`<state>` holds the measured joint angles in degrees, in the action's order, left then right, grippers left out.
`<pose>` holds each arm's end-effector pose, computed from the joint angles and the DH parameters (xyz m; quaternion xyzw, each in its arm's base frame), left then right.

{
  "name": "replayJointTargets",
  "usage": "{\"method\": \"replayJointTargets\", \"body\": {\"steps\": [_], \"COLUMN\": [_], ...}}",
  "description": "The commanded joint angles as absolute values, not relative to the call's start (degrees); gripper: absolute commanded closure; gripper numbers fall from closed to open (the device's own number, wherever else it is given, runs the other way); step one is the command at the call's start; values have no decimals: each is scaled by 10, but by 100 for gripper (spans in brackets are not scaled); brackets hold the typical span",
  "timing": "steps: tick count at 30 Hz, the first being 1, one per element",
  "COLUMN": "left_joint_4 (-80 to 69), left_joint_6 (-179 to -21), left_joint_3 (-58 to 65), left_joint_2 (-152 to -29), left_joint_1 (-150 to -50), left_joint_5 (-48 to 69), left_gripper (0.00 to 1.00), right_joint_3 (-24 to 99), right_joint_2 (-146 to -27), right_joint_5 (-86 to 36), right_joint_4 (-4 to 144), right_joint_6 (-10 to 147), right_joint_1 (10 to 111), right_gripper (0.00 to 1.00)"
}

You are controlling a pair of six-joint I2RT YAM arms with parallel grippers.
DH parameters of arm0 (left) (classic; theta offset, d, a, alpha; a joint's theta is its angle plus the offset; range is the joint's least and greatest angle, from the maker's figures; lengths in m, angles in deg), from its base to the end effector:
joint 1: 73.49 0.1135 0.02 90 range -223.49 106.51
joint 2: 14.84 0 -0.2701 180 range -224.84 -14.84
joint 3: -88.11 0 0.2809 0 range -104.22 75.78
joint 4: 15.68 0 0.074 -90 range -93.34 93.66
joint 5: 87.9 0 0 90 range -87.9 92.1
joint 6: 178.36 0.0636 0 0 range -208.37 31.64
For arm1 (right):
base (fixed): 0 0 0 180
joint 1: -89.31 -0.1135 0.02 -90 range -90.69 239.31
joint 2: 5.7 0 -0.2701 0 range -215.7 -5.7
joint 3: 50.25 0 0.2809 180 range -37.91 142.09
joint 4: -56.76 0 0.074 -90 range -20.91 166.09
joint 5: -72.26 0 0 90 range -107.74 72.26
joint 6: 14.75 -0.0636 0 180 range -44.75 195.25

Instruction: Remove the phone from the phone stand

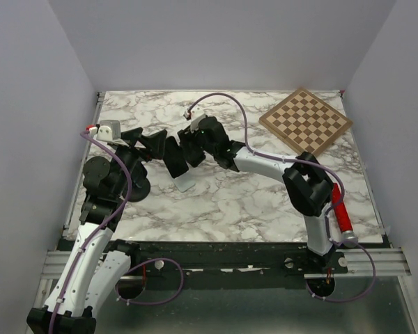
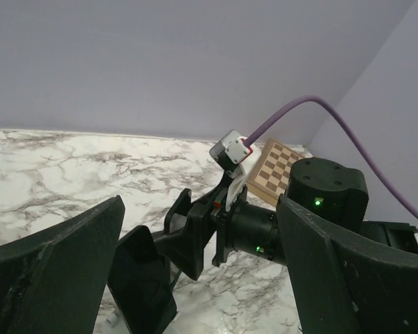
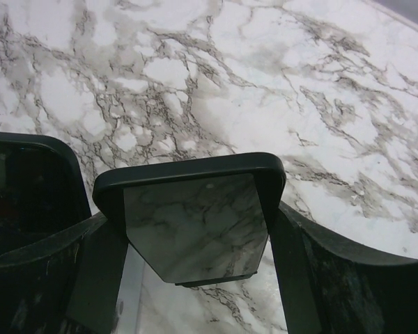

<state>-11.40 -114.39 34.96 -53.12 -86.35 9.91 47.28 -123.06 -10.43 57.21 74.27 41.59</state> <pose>0.2068 -0.0561 0.3781 -0.0210 0.6392 -0.2965 0.7093 0.3672 0.3918 0.2106 -0.2914 0.7662 0.1875 0.5412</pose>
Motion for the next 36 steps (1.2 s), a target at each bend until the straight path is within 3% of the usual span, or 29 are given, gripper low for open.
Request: {"method": "replayJointTargets", "body": {"steps": [1, 10, 20, 25, 36], "left_joint_4": [-127, -122, -113, -108, -111], "left_joint_6": [-1146, -1152, -1160, -1158, -1156], "left_joint_3": [341, 337, 331, 329, 333], "left_joint_2": [-531, -539, -545, -553, -545], "left_joint_1": [-862, -862, -863, -863, -869], "left_joint_5": [113, 116, 126, 124, 125], "left_gripper": [2, 2, 4, 4, 4], "right_joint_3": [481, 513, 349, 270, 186], "right_joint_2": [-1161, -1065, -859, -776, -805], "right_joint_5": [-82, 18, 68, 30, 40], "right_joint_4": [560, 795, 1048, 1132, 1188], "right_joint_6": [744, 633, 429, 313, 254], "right_joint_1": [409, 409, 411, 411, 412], "right_gripper": [53, 61, 63, 63, 63]}}
